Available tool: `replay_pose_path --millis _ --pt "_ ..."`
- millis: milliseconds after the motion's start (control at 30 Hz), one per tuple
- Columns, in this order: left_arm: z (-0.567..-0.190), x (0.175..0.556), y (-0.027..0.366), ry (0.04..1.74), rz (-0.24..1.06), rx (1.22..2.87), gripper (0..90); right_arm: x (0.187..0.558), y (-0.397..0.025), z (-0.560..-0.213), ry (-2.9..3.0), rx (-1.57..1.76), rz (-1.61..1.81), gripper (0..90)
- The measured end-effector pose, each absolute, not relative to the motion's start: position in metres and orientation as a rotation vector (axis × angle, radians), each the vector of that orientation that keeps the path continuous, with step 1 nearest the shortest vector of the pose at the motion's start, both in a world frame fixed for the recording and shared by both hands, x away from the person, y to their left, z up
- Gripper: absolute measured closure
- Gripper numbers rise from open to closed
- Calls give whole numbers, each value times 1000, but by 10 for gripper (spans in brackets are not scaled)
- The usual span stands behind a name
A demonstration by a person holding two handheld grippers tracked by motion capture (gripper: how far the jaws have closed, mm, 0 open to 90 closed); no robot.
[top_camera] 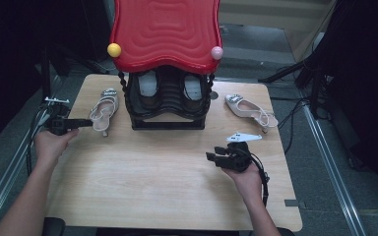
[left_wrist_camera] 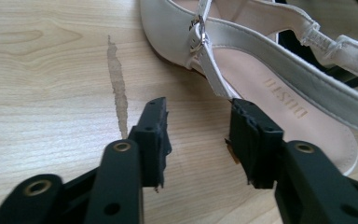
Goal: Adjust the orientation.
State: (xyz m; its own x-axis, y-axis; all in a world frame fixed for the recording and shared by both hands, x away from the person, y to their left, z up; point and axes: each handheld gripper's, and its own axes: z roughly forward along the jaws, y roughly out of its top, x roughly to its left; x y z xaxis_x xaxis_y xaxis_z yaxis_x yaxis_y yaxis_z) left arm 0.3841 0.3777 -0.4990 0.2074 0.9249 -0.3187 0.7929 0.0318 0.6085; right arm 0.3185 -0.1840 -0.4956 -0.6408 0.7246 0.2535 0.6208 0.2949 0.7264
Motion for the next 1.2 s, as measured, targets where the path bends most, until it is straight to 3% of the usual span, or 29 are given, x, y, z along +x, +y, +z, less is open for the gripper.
replay_pose_path --millis 733,1200 --pt "-451 416 367 1603 313 1780 506 320 -183 -497 2427 1261 1246 536" --pt "-478 435 347 1652 334 1807 520 319 -183 -497 2429 1260 1239 537"
